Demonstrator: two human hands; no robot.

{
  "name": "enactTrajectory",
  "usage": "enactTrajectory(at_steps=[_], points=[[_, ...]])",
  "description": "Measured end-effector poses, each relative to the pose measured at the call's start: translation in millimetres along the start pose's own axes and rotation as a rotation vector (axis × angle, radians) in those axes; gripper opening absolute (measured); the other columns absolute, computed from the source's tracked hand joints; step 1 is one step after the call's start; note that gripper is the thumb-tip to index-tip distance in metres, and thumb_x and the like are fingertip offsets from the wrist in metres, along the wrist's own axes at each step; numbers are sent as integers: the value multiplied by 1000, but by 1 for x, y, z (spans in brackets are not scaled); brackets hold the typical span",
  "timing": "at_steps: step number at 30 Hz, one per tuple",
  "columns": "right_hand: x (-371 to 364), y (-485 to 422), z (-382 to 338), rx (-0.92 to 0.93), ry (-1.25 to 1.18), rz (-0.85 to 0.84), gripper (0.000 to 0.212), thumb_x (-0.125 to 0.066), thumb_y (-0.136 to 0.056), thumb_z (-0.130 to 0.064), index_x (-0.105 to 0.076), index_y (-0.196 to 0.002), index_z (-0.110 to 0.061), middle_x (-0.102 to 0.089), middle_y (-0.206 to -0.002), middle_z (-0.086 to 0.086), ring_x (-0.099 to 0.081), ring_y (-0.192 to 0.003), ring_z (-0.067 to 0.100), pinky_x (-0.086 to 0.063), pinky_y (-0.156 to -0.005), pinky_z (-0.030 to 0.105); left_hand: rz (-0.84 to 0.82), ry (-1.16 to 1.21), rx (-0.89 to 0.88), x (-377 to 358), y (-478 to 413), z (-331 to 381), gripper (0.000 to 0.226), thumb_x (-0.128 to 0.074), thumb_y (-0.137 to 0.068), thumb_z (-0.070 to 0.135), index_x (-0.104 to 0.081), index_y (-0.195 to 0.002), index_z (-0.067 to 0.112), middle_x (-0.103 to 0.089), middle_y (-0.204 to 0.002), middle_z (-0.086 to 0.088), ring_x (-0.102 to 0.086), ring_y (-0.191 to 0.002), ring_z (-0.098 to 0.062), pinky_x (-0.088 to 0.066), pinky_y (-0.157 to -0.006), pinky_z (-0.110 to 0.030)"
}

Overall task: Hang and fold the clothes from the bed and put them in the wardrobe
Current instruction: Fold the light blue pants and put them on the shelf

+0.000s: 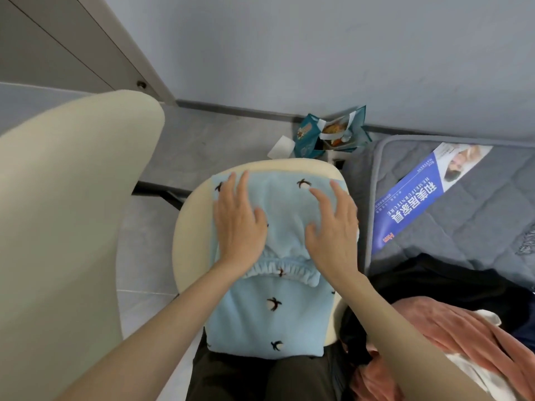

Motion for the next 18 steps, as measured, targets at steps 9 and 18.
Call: enactTrajectory(at_steps=[9, 18], points=[[-58, -17, 45, 243, 376, -386, 60, -27, -101, -47, 7, -149, -41, 12, -161, 2, 14, -147, 29, 14, -117, 50, -344, -460, -105, -62, -5, -73, 68, -12, -95, 56, 28, -143, 28, 33, -151, 9, 30, -140, -14, 17, -110, -56], [-32, -92, 35, 258, 441, -569, 103, -74, -66, -38, -10, -146, -39, -6, -159, 4, 11, -146, 33, 17, -104, 67, -567, -593, -161, -29, -81, -44, 100, -65, -82, 50, -2, -152, 18, -8, -159, -5, -5, -147, -18, 9, -110, -61]])
Point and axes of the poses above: each hand's wrist, its own y-axis away from the middle knuckle, its own x-axis out of the back of the hand, z = x × y, the point moved 1 cm from there along -y, towards the middle knuckle
